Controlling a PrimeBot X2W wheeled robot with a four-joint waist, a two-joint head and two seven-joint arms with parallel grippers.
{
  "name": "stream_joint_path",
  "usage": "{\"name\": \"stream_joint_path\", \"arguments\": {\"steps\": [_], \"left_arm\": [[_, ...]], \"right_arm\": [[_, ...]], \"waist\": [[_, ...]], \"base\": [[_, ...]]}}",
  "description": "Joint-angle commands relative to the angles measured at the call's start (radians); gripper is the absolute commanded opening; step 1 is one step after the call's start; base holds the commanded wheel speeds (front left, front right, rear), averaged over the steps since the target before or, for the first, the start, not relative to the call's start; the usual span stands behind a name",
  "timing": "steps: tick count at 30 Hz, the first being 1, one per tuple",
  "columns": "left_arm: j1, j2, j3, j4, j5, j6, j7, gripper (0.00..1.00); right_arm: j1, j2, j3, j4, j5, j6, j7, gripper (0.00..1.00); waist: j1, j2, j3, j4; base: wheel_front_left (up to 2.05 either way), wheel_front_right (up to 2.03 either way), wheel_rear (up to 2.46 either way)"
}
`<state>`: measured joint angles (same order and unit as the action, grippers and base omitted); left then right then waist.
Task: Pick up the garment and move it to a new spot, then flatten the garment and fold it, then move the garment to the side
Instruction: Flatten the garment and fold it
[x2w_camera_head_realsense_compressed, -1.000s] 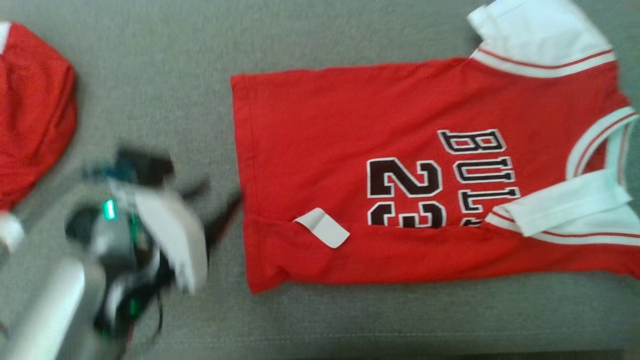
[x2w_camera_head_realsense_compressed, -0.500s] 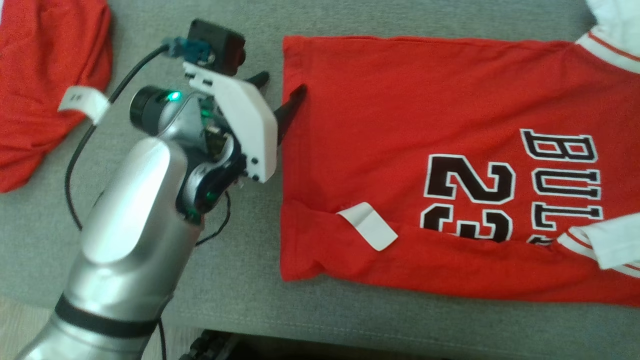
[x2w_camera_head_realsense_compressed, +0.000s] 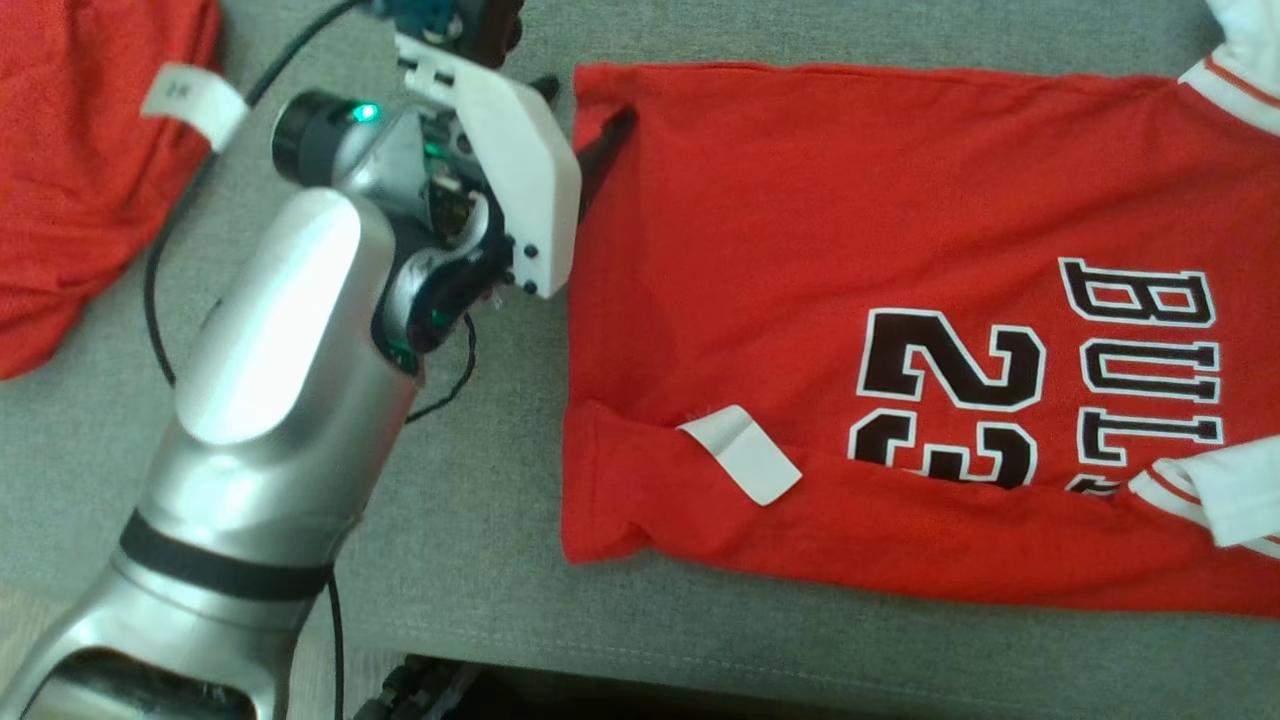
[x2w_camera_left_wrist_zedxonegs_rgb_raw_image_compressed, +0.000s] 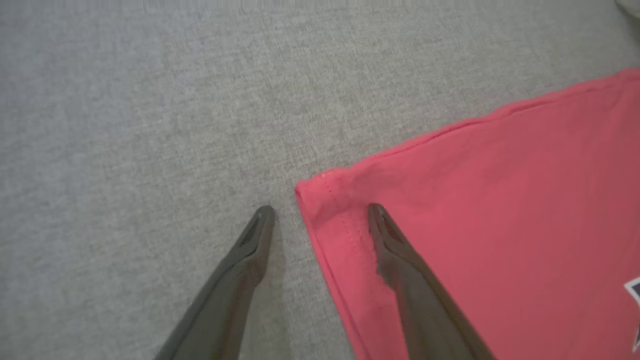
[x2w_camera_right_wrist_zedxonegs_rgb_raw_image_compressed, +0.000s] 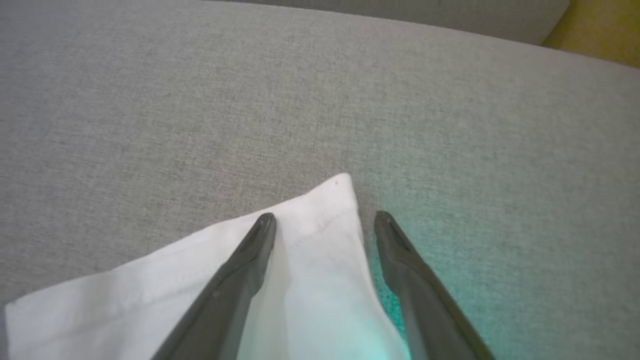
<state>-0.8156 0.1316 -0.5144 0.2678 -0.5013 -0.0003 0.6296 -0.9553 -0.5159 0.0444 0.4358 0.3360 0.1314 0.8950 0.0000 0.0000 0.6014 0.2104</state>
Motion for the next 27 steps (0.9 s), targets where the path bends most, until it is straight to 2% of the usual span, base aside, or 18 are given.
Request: {"name": "stream_joint_path", "arguments": {"steps": [1,6,7,8,9,10,15,19,27], "left_arm": [[-0.016,0.026,0.013,0.0,0.011,-0.003,0.016,1.0],[-0.03,0.025,0.003,0.019,0.01,-0.013,0.017,1.0],[-0.032,0.023,0.0,0.021,0.006,-0.018,0.021,1.0],[-0.033,0.02,-0.003,0.022,0.002,-0.021,0.026,0.77],[-0.035,0.018,-0.005,0.02,-0.002,-0.025,0.028,0.27],[-0.036,0.016,-0.005,0.018,-0.005,-0.026,0.027,0.0],[-0.041,0.028,0.0,0.012,-0.003,-0.031,0.0,0.0],[-0.041,0.04,0.035,-0.006,-0.007,-0.01,-0.045,0.0],[0.012,0.077,0.077,-0.097,-0.025,0.015,-0.079,0.0]], "right_arm": [[-0.026,0.001,0.017,-0.031,0.009,-0.001,0.012,1.0],[-0.021,0.003,0.032,-0.022,0.023,-0.001,0.013,0.98],[-0.02,0.004,0.032,-0.02,0.025,-0.001,0.014,0.84],[-0.019,0.006,0.031,-0.018,0.027,-0.001,0.014,0.51],[-0.019,0.007,0.032,-0.018,0.029,-0.001,0.014,0.02],[-0.019,0.008,0.035,-0.021,0.033,-0.001,0.011,0.0],[-0.025,0.007,0.03,-0.03,0.044,-0.001,-0.078,0.0],[-0.049,0.003,0.013,-0.037,0.074,-0.001,-0.141,0.0],[-0.02,-0.063,0.032,-0.096,0.172,-0.001,-0.184,0.0]], "waist": [[0.0,0.0,0.003,-0.003],[0.0,0.0,-0.006,-0.008],[0.0,0.0,-0.007,-0.009],[0.0,0.0,-0.007,-0.009],[0.0,0.0,-0.006,-0.009],[0.0,0.0,-0.005,-0.009],[0.0,0.0,-0.024,-0.015],[0.0,0.0,-0.043,-0.032],[0.0,0.0,-0.085,-0.072]], "base": [[0.0,0.0,0.0],[0.0,0.0,0.0],[0.0,0.0,0.0],[0.0,0.0,0.0],[0.0,0.0,0.0],[0.0,0.0,0.0],[0.0,0.0,0.0],[0.0,0.0,0.0],[0.0,0.0,0.0]]}}
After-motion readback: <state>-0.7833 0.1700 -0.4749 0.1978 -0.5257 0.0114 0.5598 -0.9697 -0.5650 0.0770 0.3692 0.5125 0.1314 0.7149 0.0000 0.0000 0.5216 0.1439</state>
